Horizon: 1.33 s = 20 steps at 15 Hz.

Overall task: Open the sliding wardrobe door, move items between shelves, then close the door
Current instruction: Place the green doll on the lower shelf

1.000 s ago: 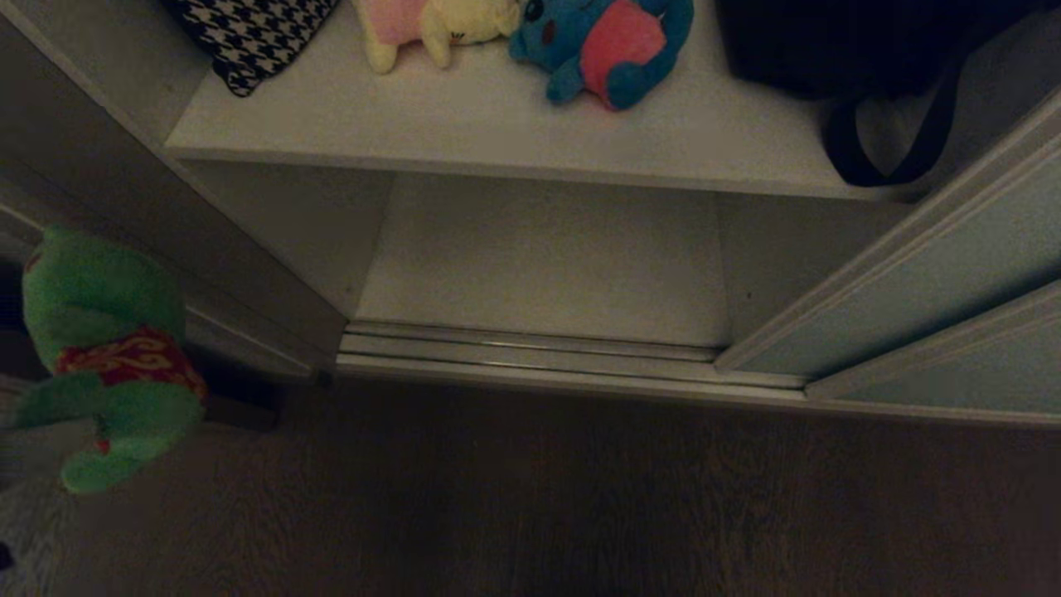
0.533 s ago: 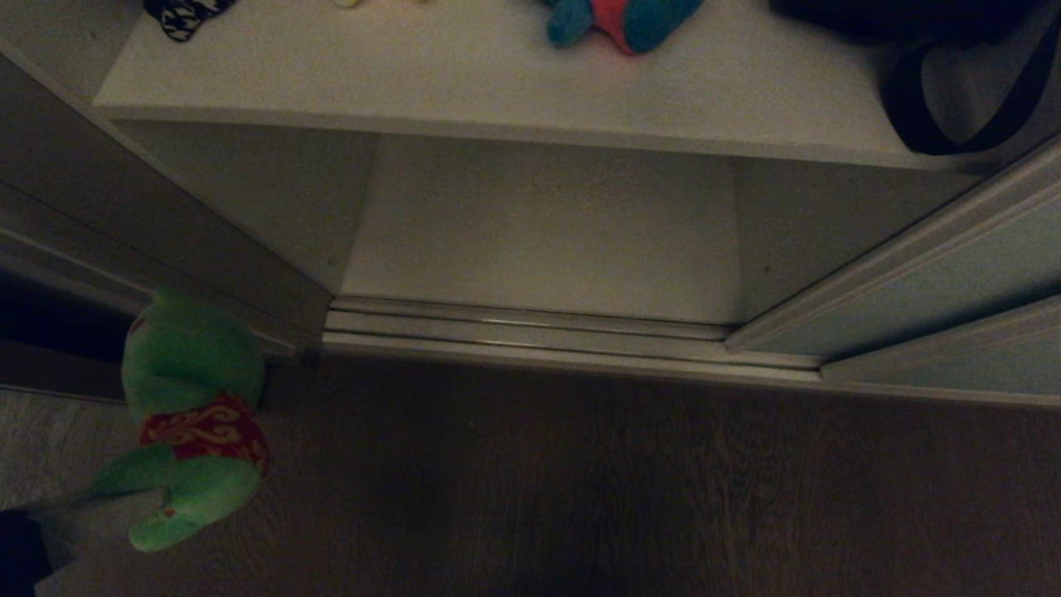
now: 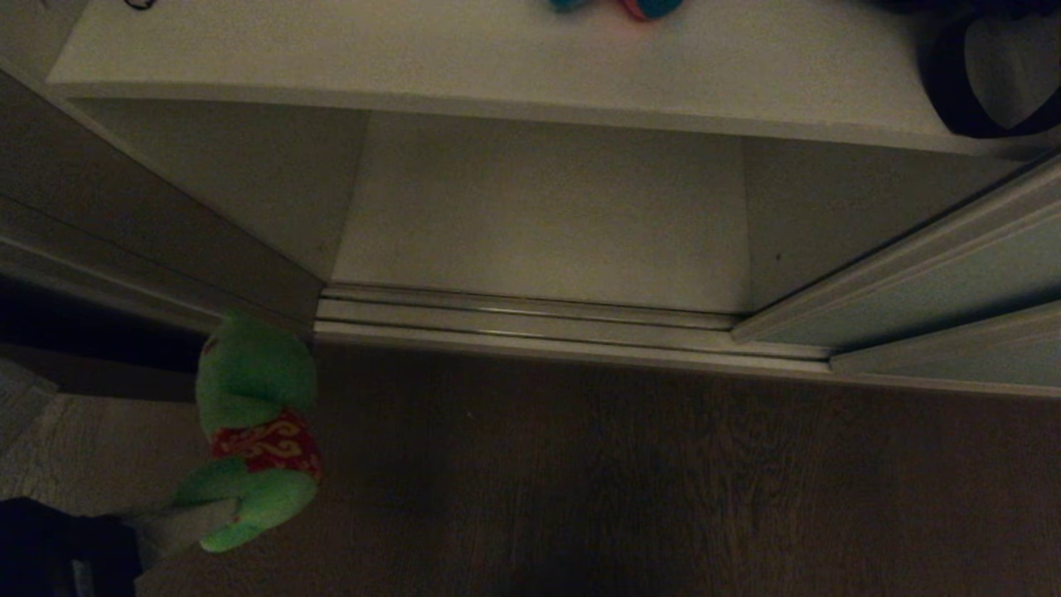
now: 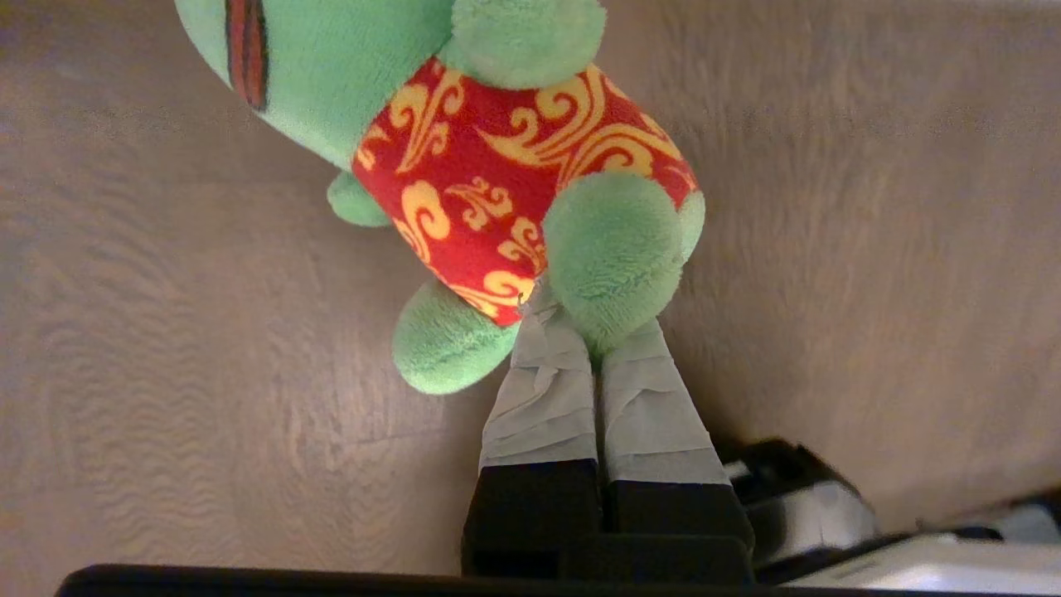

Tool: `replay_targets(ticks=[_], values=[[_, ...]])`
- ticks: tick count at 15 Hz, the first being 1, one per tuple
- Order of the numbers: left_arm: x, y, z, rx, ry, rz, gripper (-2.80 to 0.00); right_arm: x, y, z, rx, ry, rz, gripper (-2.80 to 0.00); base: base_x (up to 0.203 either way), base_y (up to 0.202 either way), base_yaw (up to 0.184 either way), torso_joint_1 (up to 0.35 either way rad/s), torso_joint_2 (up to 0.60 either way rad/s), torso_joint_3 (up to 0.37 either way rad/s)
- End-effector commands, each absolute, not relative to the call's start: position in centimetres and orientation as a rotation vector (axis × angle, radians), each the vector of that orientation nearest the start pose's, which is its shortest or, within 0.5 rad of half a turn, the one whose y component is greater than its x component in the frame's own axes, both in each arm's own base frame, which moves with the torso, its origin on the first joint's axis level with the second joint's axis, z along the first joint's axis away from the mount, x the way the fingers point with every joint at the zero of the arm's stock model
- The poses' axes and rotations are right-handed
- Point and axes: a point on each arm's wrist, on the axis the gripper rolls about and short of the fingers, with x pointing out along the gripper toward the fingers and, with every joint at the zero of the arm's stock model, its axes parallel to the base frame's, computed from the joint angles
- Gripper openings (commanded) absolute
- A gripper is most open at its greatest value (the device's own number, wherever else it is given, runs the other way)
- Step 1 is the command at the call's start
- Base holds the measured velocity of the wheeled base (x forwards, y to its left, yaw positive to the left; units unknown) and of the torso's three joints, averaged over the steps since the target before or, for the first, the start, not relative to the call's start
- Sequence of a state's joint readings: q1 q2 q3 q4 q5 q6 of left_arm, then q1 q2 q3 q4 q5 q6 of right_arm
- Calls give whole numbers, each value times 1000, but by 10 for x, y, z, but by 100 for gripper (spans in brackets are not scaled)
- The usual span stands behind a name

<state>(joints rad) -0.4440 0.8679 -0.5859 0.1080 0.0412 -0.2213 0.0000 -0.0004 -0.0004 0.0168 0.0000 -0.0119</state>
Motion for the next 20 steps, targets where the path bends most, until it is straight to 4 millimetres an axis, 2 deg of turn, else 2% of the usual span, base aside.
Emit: replay_targets(ticks=[1,9,15,20], values=[[102,-48,200,-103,477,-355,-280,-23,0,74,-12,15,0,-280,0,0,0,0,0,0],[178,-83,191,-87,337,-371,-280,-23,0,74,-12,17,0,-280,0,0,0,0,0,0],[241,-112,163,-116,158,-316,-280,-23,0,74,-12,16,0,-280,0,0,0,0,0,0],[277,-127,139,-95,-5,-280,-280,-23,0,74,-13,16,0,-280,0,0,0,0,0,0]])
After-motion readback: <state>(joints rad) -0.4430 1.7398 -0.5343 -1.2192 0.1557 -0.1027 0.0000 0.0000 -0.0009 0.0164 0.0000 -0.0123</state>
